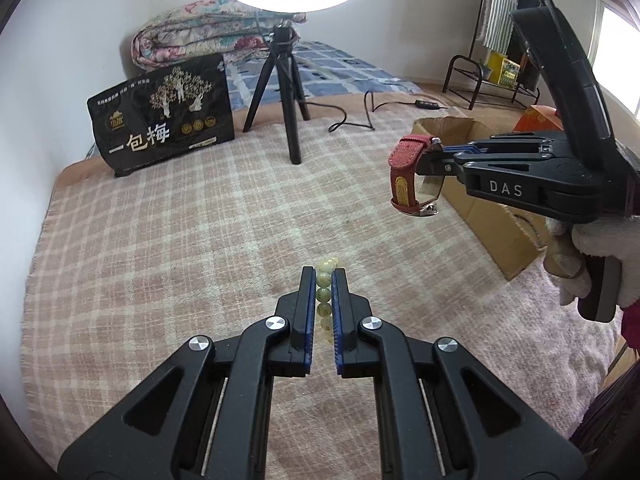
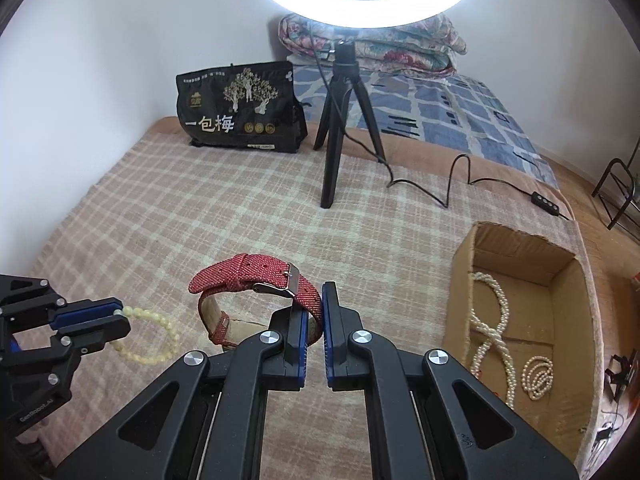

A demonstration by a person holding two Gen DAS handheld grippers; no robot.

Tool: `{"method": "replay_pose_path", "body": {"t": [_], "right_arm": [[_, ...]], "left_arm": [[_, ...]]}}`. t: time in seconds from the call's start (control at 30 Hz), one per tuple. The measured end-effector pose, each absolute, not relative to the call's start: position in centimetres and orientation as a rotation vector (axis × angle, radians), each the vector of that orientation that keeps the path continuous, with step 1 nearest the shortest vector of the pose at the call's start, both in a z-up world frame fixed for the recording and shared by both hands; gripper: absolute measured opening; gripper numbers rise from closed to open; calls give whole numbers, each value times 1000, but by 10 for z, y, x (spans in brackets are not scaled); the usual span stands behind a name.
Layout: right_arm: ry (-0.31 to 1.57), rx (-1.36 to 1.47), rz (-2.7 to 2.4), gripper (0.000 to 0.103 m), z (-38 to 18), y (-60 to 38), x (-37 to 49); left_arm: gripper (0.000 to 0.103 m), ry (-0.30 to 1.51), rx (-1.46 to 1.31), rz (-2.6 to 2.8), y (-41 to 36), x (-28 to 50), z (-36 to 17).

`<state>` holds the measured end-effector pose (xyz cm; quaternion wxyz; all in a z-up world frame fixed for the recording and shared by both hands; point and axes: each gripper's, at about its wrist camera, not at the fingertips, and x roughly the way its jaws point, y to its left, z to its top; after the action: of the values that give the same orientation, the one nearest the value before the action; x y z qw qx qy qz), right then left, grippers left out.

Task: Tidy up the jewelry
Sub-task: 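Lift and carry the watch and bracelet over the box with both tools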

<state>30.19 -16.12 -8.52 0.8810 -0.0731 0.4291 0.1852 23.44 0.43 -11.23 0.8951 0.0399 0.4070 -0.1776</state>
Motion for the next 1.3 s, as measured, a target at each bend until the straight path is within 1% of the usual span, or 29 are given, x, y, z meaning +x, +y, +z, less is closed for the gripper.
{"method": "replay_pose_path", "body": {"t": [0.3,0.7,1.03,1.3], "right_arm": [[860,-133,344,5,-67,-199,290],[838,-79,245,5,-55,-281,279],[841,-26,179,5,-55,-338,288],[856,-6,153,5,-63,-366,306]], "left_arm": [[5,807,81,-433,-29,223,-88],[5,762,109,-568,-111,216,-63],[5,759,126,-643,-170,224,-61],[5,778,113,-670,-200,231,-71]]}}
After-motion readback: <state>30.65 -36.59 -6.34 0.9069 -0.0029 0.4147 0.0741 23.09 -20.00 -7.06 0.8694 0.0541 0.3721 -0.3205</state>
